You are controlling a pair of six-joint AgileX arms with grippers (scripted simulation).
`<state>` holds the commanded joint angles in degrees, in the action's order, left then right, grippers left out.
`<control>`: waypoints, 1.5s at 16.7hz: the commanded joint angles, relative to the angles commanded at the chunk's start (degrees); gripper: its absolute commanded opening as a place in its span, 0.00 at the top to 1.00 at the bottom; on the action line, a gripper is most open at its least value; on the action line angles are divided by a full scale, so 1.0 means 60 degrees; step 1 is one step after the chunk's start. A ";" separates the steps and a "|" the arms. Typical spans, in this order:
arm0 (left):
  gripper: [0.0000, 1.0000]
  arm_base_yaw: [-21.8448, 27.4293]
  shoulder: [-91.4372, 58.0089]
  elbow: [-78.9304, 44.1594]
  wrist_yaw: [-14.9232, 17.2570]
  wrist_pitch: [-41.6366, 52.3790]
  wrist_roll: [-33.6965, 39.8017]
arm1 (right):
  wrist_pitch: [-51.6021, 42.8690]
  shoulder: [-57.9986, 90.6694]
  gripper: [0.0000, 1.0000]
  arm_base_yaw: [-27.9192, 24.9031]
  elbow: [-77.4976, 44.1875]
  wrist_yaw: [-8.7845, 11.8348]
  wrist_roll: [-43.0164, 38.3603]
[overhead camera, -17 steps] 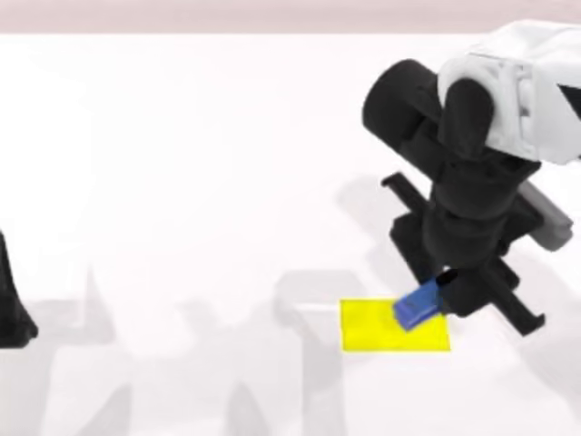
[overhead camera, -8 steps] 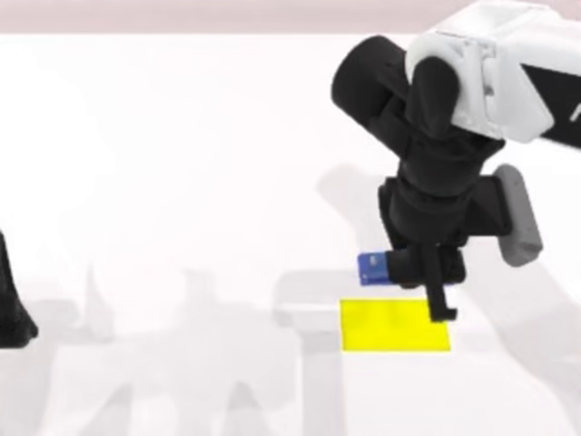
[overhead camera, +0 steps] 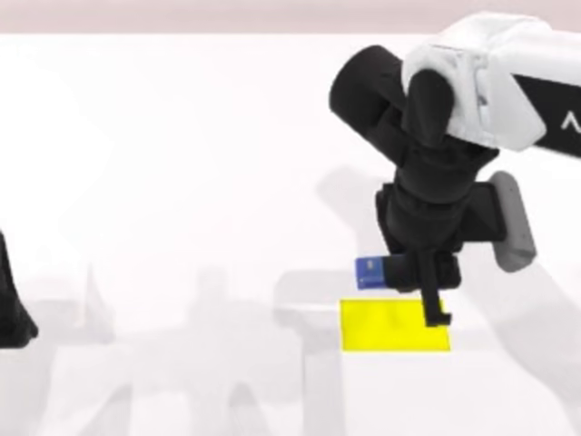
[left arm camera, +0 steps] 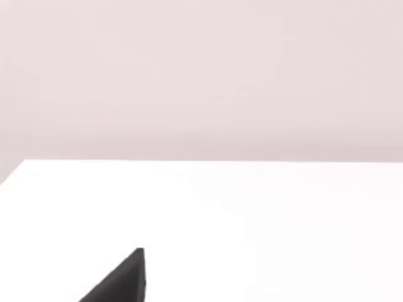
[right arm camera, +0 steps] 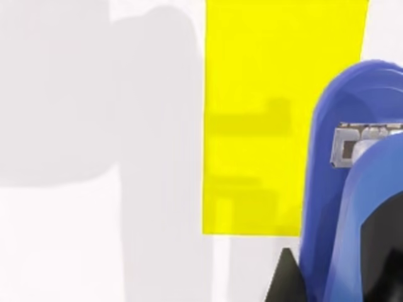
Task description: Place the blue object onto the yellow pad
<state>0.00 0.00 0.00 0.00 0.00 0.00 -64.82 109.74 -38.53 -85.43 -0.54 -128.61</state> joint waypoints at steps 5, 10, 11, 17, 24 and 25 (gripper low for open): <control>0.00 0.0000 0.0000 0.0000 0.0000 0.0000 0.0000 | 0.2145 0.0728 1.00 -0.0007 0.1295 0.0000 -0.0003; 0.00 0.0000 0.0000 0.0000 0.0000 0.0000 0.0000 | 0.3101 0.1123 1.00 -0.0043 0.1962 -0.0001 -0.0003; 0.00 0.0000 0.0000 0.0000 0.0000 0.0000 0.0000 | 0.3101 0.1123 1.00 -0.0043 0.1962 -0.0001 -0.0003; 0.00 0.0000 0.0000 0.0000 0.0000 0.0000 0.0000 | 0.3101 0.1123 0.62 -0.0043 0.1962 -0.0001 -0.0003; 0.00 0.0000 0.0000 0.0000 0.0000 0.0000 0.0000 | 0.3101 0.1123 0.10 -0.0043 0.1962 -0.0001 -0.0003; 0.00 0.0000 0.0000 0.0000 0.0000 0.0000 0.0000 | 0.3101 0.1123 0.02 -0.0043 0.1962 -0.0001 -0.0003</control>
<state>0.00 0.00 0.00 0.00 0.00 0.00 -46.21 116.48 -38.78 -73.66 -0.54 -128.63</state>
